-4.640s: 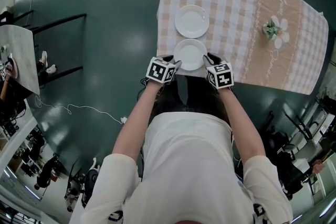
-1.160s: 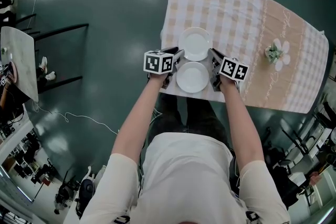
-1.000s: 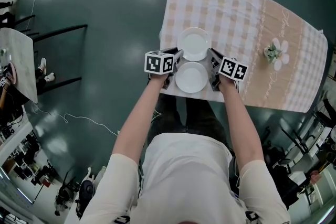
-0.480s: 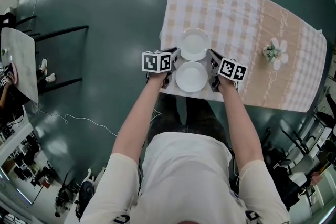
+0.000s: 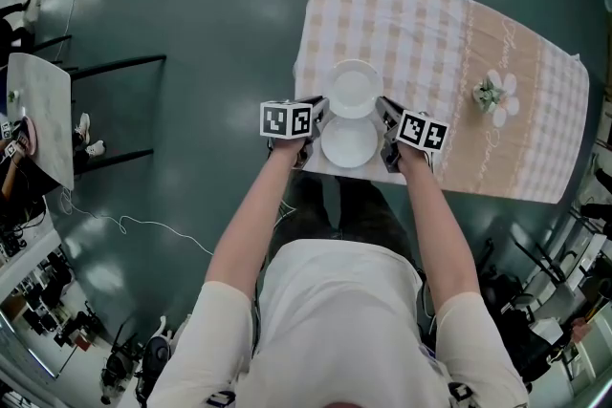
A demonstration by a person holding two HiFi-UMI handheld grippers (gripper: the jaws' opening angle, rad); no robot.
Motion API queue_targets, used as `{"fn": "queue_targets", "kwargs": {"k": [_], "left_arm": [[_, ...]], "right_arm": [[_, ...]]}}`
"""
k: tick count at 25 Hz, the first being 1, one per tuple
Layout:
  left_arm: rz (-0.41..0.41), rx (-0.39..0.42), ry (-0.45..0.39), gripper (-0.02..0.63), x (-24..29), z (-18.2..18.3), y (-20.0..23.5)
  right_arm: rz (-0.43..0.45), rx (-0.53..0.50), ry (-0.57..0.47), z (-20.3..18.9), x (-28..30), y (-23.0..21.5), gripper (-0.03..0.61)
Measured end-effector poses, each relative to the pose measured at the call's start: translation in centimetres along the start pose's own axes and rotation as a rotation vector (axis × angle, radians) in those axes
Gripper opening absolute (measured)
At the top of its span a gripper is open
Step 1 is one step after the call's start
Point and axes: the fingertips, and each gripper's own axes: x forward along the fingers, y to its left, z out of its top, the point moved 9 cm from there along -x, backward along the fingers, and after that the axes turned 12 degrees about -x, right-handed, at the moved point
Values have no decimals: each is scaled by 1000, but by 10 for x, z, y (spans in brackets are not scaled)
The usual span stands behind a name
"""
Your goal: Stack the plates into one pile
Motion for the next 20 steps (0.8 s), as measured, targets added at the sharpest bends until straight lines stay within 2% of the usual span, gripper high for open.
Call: {"fn": "queue_targets", "kwargs": {"k": [20], "left_arm": [[19,1,100,41,-16,-71,4]], "right_arm": [[-17,-35,110,-67,-32,13,54]]}}
